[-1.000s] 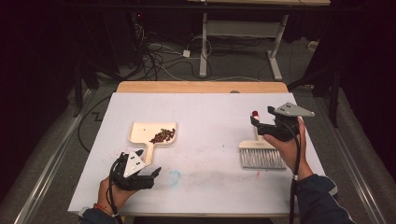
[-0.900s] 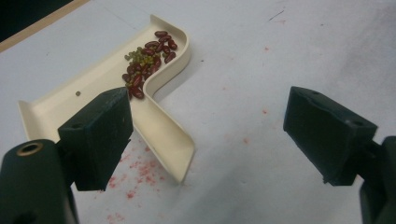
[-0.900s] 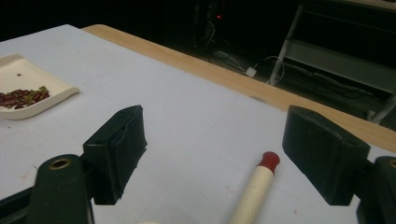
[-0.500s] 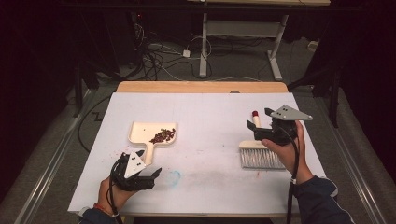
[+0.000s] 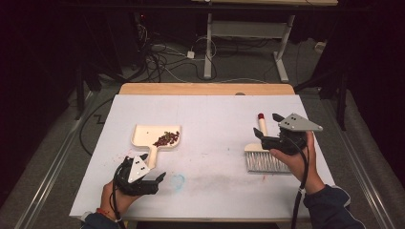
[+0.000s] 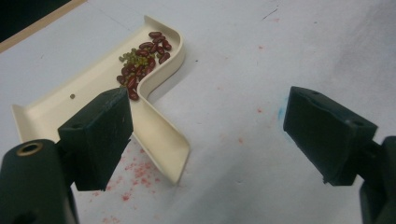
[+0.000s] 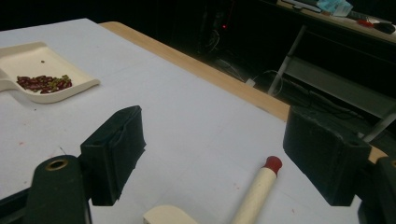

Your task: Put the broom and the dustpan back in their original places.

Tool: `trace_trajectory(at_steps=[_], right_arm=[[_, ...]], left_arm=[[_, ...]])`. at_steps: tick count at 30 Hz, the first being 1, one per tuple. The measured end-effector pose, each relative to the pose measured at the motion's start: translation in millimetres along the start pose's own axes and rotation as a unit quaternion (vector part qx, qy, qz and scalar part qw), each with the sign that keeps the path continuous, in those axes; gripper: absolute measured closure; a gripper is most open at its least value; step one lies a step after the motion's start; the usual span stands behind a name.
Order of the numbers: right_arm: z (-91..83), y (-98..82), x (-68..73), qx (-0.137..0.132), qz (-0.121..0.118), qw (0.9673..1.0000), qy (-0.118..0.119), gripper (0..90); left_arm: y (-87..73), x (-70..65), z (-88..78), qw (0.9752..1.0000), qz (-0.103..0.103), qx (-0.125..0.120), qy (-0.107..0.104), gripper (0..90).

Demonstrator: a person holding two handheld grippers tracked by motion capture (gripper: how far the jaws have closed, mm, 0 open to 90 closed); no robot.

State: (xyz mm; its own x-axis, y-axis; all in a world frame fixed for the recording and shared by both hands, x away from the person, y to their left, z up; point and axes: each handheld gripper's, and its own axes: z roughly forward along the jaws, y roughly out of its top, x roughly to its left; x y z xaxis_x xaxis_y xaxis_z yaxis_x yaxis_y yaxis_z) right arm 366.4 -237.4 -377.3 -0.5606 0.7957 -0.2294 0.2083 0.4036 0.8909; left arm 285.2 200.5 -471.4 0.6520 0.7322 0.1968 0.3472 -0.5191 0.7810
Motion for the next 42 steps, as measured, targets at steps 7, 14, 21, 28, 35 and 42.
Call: trace_trajectory(at_steps=[7, 14, 21, 28, 35, 42], right_arm=[[-7.2, -4.5, 2.3, 0.003, -0.011, 0.9999, -0.012, 21.1], [-12.0, -12.1, 1.7, 0.003, -0.013, 0.9998, -0.015, 20.1], [-17.6, -21.4, 0.6, 0.001, -0.019, 0.9997, -0.012, 19.7], [-24.3, -28.0, -0.2, 0.000, -0.025, 0.9996, -0.013, 19.7], [-31.2, -36.6, -0.3, 0.001, -0.034, 0.9993, -0.014, 19.7], [-36.0, -46.7, 2.0, 0.009, -0.039, 0.9992, -0.010, 19.7]], left_arm=[[0.2, 0.0, -1.0, 1.0000, 0.001, -0.002, 0.006, 15.4], [0.2, -0.5, -0.8, 1.0000, 0.004, -0.001, 0.004, 15.3], [0.0, -0.4, -0.7, 1.0000, 0.004, -0.001, 0.003, 15.4], [-0.3, -0.6, -0.5, 1.0000, 0.006, 0.002, 0.004, 15.3], [-0.2, -0.9, -0.5, 0.9999, 0.009, 0.003, 0.003, 15.3], [0.0, -1.8, -0.1, 0.9999, 0.010, 0.003, 0.002, 15.3]])
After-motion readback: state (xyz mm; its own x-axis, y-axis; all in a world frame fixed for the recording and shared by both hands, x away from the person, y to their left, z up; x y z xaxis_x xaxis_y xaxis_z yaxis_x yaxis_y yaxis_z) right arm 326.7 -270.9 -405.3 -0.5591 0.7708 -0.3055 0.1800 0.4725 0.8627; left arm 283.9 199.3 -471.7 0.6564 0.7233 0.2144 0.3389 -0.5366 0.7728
